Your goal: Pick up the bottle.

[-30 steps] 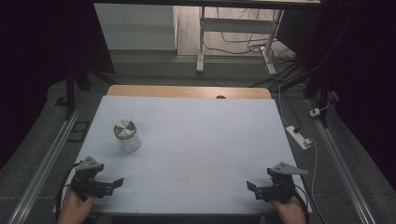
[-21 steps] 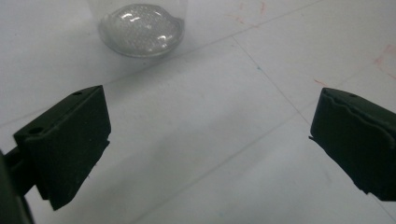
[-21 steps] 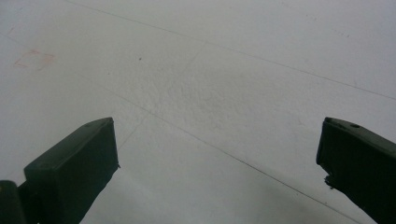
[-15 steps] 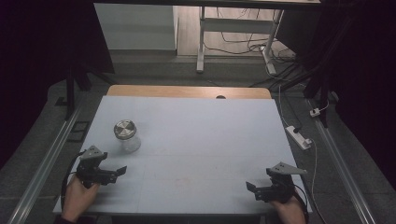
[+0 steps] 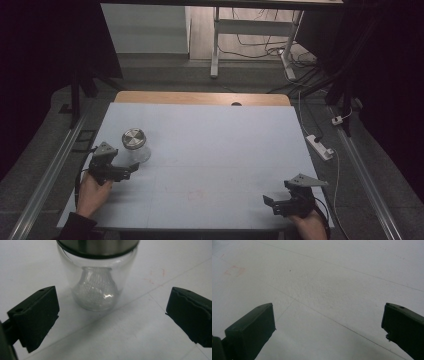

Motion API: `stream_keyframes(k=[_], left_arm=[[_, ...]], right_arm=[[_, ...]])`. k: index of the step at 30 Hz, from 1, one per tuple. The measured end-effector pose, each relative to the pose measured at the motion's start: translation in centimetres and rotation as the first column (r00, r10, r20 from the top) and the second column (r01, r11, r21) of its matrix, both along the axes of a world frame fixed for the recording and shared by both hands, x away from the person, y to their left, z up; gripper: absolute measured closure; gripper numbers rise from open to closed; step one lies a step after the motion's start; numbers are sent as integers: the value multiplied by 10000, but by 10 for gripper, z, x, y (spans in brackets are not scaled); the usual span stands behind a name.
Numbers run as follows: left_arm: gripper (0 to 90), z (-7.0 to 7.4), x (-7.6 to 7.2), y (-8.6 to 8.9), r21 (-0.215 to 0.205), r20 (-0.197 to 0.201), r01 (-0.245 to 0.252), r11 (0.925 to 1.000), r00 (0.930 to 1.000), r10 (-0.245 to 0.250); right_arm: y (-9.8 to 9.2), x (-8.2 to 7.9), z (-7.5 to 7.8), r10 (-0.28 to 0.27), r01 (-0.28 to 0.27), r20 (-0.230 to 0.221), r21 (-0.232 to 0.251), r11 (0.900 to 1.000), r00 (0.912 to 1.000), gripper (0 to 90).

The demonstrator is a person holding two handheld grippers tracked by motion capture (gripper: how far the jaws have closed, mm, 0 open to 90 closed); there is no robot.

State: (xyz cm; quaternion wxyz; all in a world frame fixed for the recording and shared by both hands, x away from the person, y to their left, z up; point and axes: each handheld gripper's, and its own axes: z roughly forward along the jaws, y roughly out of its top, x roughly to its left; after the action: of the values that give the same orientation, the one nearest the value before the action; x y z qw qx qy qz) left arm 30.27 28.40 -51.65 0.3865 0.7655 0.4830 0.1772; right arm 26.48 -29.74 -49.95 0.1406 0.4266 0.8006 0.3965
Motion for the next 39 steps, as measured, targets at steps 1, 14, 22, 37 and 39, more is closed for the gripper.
stream_keyframes(k=[1,14,22,37,39], left_arm=[[0,0,3,0,15,-9,-26,10000,10000,26],[0,0,33,-6,175,-107,-364,9992,9993,366],[0,0,45,-12,391,-30,-377,9985,9993,378],[106,2,55,-14,208,18,59,9998,10000,-59],[123,2,55,-14,321,14,40,9995,10000,-41]], right_arm=[[0,0,0,0,0,0,0,10000,10000,0],[0,0,0,20,-20,-30,63,10000,10000,0],[-1,0,0,31,-31,-48,85,10000,10000,0],[-1,1,0,49,-48,-76,88,9999,10000,0],[-1,1,0,51,-50,-76,86,9999,10000,0]])
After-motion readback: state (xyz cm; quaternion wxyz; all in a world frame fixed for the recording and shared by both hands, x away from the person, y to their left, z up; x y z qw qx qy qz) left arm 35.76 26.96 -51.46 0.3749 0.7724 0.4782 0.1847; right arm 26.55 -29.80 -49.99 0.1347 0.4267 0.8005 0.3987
